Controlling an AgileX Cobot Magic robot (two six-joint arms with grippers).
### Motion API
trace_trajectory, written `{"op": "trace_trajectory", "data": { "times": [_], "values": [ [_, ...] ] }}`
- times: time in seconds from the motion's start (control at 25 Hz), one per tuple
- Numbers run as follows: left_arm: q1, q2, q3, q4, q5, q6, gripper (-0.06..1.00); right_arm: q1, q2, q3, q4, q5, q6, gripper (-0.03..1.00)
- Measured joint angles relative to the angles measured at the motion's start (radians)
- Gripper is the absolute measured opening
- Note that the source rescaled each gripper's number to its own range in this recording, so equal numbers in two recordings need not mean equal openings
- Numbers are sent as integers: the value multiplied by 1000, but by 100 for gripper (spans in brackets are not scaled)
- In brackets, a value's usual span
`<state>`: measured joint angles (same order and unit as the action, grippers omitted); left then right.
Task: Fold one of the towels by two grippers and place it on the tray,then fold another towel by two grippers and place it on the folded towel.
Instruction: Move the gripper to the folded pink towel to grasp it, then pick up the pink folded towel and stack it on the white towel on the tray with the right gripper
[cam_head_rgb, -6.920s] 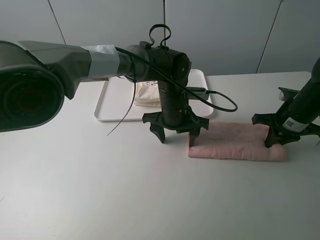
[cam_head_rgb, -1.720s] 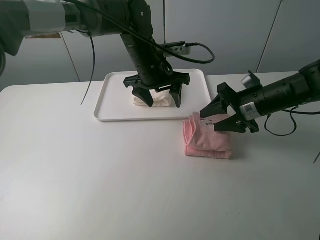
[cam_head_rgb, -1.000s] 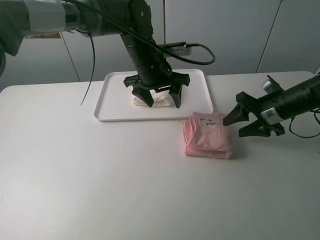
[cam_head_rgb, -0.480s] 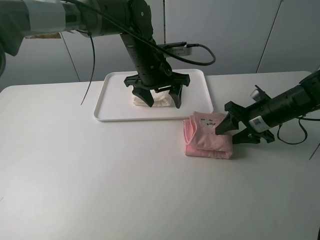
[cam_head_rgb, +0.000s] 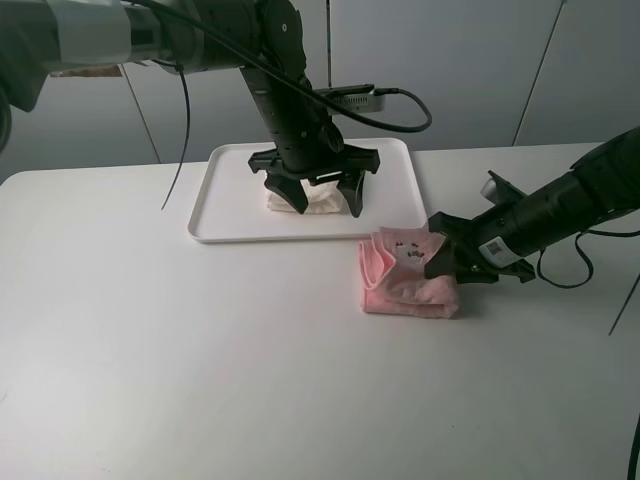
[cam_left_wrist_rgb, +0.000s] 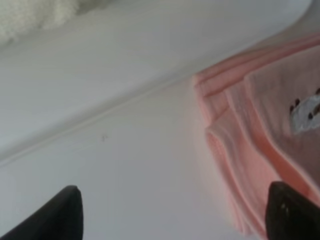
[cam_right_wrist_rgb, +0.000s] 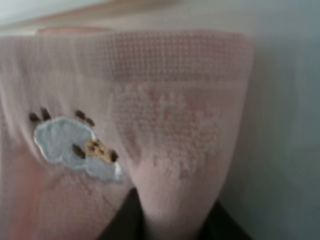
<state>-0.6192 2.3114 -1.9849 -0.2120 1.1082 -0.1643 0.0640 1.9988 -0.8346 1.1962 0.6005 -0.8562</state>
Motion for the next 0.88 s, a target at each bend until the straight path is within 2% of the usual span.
{"op": "trace_trajectory", "data": {
  "times": [0.04,0.08,0.32,0.44,0.56,0.76,0.88],
  "values": [
    [0,0,0,-2,7,6,95,2,0,0,0,0,0,12],
    [0,0,0,-2,9,13,95,4,0,0,0,-2,-2,9],
    [2,0,0,-14,28,64,95,4,0,0,0,19,-23,9],
    [16,0,0,-58,72,150,95,4,0,0,0,79,-41,9],
    [54,-4,0,-94,97,191,95,4,0,-20,0,162,-53,9],
    [153,-42,0,-102,104,288,95,4,0,-113,0,311,-46,9],
    [210,-74,0,-106,104,324,95,4,0,-208,-6,392,1,9]
  ]
}}
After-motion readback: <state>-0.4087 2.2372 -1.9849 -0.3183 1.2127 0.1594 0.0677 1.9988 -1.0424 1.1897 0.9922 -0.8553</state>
